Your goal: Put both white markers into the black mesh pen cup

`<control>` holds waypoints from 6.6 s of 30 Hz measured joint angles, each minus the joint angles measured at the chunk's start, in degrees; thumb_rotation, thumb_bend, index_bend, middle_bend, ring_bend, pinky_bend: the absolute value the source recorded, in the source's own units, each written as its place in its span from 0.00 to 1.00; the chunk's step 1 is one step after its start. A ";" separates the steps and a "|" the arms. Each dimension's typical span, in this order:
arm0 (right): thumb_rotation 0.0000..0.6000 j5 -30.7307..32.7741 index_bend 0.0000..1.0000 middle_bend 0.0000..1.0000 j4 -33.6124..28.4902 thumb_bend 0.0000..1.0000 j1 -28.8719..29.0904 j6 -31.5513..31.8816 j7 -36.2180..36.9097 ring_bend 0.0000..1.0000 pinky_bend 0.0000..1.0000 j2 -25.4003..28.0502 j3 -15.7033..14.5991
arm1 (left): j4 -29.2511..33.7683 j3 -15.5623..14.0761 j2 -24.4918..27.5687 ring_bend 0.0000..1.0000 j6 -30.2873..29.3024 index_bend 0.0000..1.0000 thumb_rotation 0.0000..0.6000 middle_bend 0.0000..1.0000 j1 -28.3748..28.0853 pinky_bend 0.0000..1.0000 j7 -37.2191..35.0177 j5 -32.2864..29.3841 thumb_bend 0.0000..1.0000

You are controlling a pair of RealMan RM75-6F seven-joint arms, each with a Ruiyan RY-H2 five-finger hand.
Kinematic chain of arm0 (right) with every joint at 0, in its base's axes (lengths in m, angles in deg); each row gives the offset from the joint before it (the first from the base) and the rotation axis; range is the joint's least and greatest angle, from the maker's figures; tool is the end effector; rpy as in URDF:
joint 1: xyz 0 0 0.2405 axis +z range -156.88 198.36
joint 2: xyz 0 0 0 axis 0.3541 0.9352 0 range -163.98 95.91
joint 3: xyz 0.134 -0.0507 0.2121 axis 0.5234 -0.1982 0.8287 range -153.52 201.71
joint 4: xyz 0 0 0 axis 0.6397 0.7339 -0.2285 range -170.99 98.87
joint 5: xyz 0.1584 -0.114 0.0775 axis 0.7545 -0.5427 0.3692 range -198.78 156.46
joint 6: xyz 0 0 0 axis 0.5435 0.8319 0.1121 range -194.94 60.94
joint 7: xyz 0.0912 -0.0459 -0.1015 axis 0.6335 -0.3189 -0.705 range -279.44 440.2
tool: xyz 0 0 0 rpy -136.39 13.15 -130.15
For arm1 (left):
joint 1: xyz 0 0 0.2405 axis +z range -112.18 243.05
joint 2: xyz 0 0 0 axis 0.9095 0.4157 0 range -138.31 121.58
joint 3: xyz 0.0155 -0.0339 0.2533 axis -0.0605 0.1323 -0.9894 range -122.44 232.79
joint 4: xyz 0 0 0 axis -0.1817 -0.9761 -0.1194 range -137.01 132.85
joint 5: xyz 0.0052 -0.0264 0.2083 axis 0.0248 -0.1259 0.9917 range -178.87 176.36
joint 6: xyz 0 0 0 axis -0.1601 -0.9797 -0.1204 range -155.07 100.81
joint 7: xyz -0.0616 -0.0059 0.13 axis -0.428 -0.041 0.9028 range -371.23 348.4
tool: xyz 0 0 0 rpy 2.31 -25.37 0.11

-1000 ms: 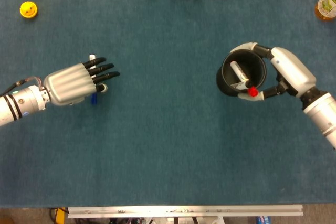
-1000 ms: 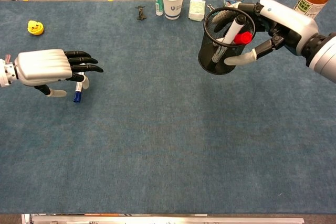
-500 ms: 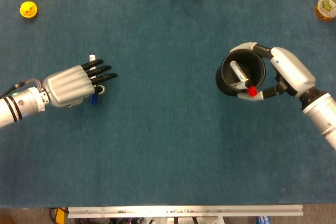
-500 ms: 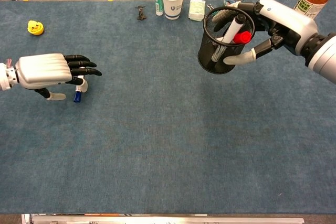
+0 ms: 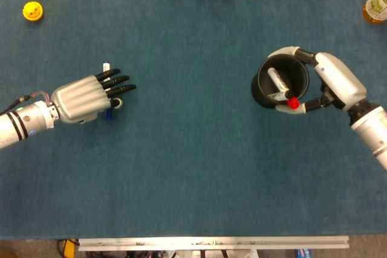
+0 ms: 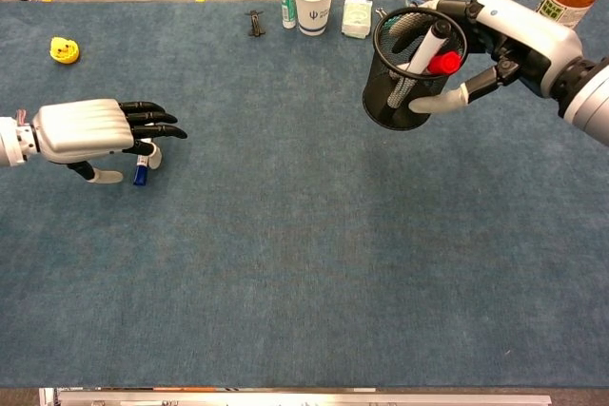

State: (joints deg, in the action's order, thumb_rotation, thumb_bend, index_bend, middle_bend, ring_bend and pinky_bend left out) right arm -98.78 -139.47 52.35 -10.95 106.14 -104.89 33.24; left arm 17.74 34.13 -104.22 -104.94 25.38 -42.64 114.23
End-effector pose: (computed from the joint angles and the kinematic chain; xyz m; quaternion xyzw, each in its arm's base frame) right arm -0.1618 -0.2886 0.0591 0.5844 -0.6026 0.4949 0.2246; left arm -0.2935 0.3368 0.0194 -0.9312 -0.1012 -0.2606 0.2339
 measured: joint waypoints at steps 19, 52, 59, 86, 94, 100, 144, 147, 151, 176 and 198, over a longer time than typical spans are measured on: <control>1.00 0.43 0.41 0.36 -0.03 0.41 -0.23 0.06 -0.19 0.33 0.37 0.22 0.08 | -1.63 -1.12 -1.48 0.00 0.87 0.40 1.00 0.08 0.30 0.09 -1.28 -1.28 0.28; 1.00 0.59 0.41 0.36 0.20 0.41 -0.24 -0.07 -0.31 0.33 0.37 -0.17 0.21 | -1.19 -1.54 -1.42 0.00 1.04 0.46 1.00 0.09 0.67 0.09 -2.59 -2.77 0.33; 1.00 0.56 0.41 0.36 0.02 0.41 -0.39 0.10 -0.30 0.33 0.37 0.03 0.21 | -0.96 -1.70 -1.67 0.00 1.27 0.48 1.00 0.09 0.76 0.09 -2.94 -2.83 0.33; 1.00 -0.12 0.42 0.36 -0.31 0.41 -0.49 0.00 0.02 0.33 0.37 0.58 0.06 | 4.35 1.02 -0.25 0.03 -0.34 0.58 1.00 0.14 0.55 0.09 -6.91 -5.85 0.33; 1.00 -0.40 0.42 0.36 0.53 0.41 0.06 -0.67 0.69 0.33 0.37 -0.20 0.08 | 14.78 3.85 4.78 0.03 -2.03 0.58 1.00 0.15 -0.26 0.09 -8.89 -8.38 0.33; 1.00 -0.70 0.42 0.36 1.83 0.41 0.84 -1.39 1.50 0.33 0.37 -2.17 0.10 | 26.44 5.88 10.68 0.03 -2.11 0.58 1.00 0.15 -1.10 0.09 -8.80 -10.32 0.33; 1.00 2.02 0.43 0.36 21.05 0.41 11.15 -3.85 -4.21 0.33 0.37 -28.00 4.44 | 80.12 20.08 43.81 0.03 14.86 0.60 1.00 0.15 -4.19 0.09 -29.97 -25.90 0.33; 1.00 2.79 0.43 0.36 22.26 0.41 11.67 -4.21 -4.50 0.33 0.37 -29.22 4.81 | 81.08 21.06 44.73 0.03 15.67 0.60 1.00 0.15 -4.17 0.09 -31.79 -26.19 0.33; 1.00 3.93 0.43 0.36 23.85 0.41 12.28 -4.81 -5.04 0.33 0.37 -30.61 5.29 | 82.02 22.06 45.94 0.03 16.31 0.60 1.00 0.15 -3.96 0.09 -33.43 -26.13 0.33; 1.00 10.56 0.43 0.36 27.43 0.41 16.69 -7.67 -10.96 0.33 0.37 -37.20 9.46 | 85.44 23.52 46.64 0.03 20.90 0.59 1.00 0.15 -4.66 0.09 -42.68 -21.71 0.33; 1.00 11.65 0.43 0.36 28.41 0.41 18.18 -8.10 -12.38 0.33 0.36 -40.21 10.60 | 84.09 24.99 43.16 0.03 24.30 0.59 1.00 0.15 -6.15 0.09 -40.03 -24.02 0.33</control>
State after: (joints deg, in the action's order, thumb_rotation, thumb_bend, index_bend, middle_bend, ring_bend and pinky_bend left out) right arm -87.13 -111.06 70.53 -19.05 93.76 -145.10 43.85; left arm 101.83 59.12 -61.05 -80.64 19.23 -82.68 90.21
